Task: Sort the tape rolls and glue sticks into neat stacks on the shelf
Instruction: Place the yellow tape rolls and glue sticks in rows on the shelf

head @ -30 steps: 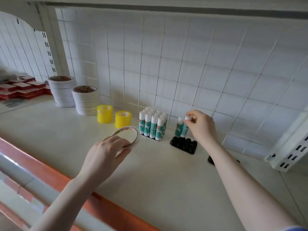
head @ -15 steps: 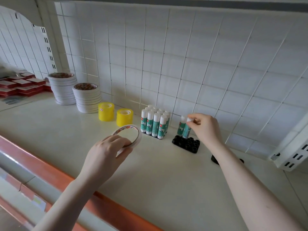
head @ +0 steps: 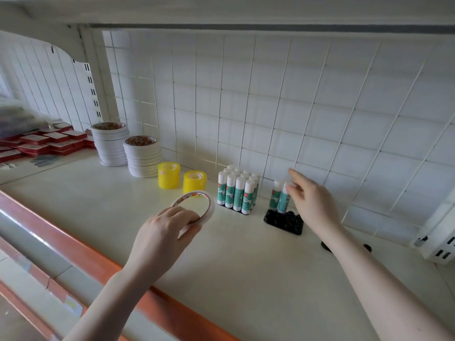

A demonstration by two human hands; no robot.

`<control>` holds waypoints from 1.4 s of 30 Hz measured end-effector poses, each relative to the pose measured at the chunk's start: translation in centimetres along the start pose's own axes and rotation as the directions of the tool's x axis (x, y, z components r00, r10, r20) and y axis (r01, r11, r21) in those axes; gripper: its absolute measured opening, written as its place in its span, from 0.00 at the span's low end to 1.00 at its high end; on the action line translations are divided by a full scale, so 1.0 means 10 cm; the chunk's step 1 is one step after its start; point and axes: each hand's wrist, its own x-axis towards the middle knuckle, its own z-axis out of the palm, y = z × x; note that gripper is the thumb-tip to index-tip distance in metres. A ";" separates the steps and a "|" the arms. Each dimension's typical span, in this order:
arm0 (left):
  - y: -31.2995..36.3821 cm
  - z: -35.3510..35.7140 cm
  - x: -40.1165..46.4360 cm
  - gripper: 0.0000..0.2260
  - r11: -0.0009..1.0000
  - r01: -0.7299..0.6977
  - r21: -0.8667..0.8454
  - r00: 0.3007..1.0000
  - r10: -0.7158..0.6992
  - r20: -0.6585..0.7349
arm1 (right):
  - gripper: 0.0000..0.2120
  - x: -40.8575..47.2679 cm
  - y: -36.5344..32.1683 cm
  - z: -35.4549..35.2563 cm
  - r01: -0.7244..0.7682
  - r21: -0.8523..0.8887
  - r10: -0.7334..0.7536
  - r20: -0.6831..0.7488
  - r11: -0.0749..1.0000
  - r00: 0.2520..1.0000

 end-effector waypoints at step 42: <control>-2.40 -0.82 1.41 0.04 0.960 -0.278 0.044 0.960 0.275 0.060 | 0.13 0.24 -2.02 2.02 0.428 -0.410 -0.465 0.010 0.806 0.885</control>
